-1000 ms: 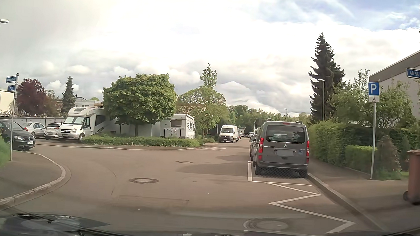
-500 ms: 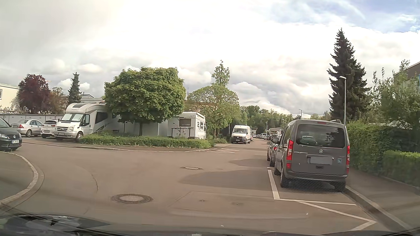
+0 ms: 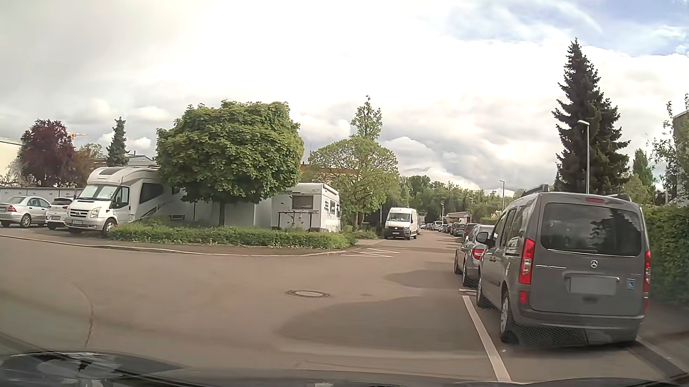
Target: Follow the waypoints while adhering to traffic rules and regulations
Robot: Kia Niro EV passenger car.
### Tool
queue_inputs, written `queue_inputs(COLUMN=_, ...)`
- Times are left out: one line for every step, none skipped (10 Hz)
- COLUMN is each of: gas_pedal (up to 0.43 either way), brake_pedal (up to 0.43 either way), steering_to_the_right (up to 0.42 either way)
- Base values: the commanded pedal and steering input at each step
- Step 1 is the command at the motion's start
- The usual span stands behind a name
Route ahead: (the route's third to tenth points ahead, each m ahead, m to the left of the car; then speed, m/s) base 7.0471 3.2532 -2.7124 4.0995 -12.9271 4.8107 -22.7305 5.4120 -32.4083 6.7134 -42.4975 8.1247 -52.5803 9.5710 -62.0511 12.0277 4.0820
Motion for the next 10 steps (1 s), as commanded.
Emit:
queue_inputs(gas_pedal=0.000, brake_pedal=0.134, steering_to_the_right=-0.012)
queue_inputs(gas_pedal=0.000, brake_pedal=0.146, steering_to_the_right=-0.012)
queue_inputs(gas_pedal=0.000, brake_pedal=0.159, steering_to_the_right=-0.013)
queue_inputs(gas_pedal=0.000, brake_pedal=0.165, steering_to_the_right=-0.013)
queue_inputs(gas_pedal=0.000, brake_pedal=0.171, steering_to_the_right=-0.013)
queue_inputs(gas_pedal=0.000, brake_pedal=0.177, steering_to_the_right=-0.010)
queue_inputs(gas_pedal=0.000, brake_pedal=0.189, steering_to_the_right=-0.005)
queue_inputs(gas_pedal=0.000, brake_pedal=0.189, steering_to_the_right=-0.004)
queue_inputs(gas_pedal=0.000, brake_pedal=0.189, steering_to_the_right=-0.007)
queue_inputs(gas_pedal=0.000, brake_pedal=0.195, steering_to_the_right=-0.013)
